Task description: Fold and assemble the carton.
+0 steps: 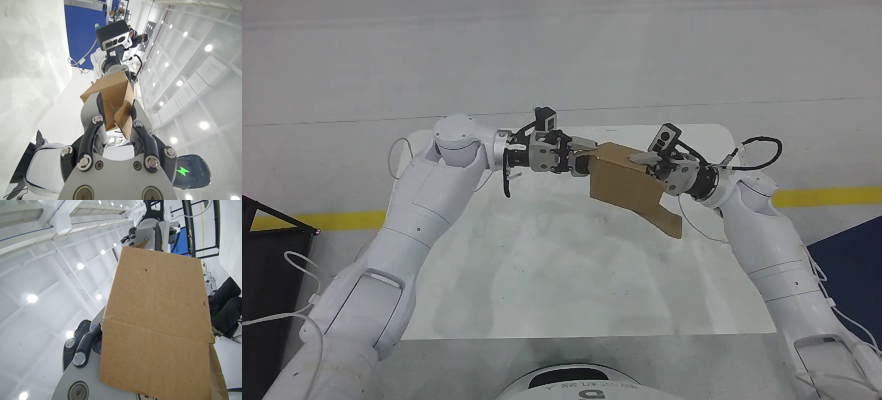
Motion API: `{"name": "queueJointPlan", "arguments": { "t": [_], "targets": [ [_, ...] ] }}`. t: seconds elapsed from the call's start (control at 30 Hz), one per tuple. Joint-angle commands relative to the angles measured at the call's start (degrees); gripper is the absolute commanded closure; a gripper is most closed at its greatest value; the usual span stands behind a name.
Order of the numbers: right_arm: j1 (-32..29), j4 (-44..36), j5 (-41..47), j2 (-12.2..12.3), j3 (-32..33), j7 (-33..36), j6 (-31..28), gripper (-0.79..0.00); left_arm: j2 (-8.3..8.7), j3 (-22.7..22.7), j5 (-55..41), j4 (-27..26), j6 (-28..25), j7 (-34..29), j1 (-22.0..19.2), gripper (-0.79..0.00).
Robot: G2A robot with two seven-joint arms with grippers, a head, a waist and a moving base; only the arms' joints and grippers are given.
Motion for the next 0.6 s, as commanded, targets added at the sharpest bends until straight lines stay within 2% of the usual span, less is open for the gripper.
{"name": "queueJointPlan", "arguments": {
  "t": [0.0, 0.33, 0.57],
  "targets": [
    [0.00, -0.01, -0.09, 0.01, -0.02, -0.02, -0.08, 0.000, 0.17, -0.09, 0.91, -0.98, -0.27, 0.38, 0.31, -0.280],
    [-0.23, 0.28, 1.03, 0.01, 0.51, -0.84, -0.43, 0.000, 0.76, -0.23, 3.81, -4.05, -0.68, 1.42, 1.94, -0.296],
    [-0.22, 0.59, 1.34, -0.15, 0.66, -3.82, -1.29, 0.000, 0.82, -1.21, 0.69, -4.28, 0.25, 0.64, 2.71, -0.296]
  ]
}}
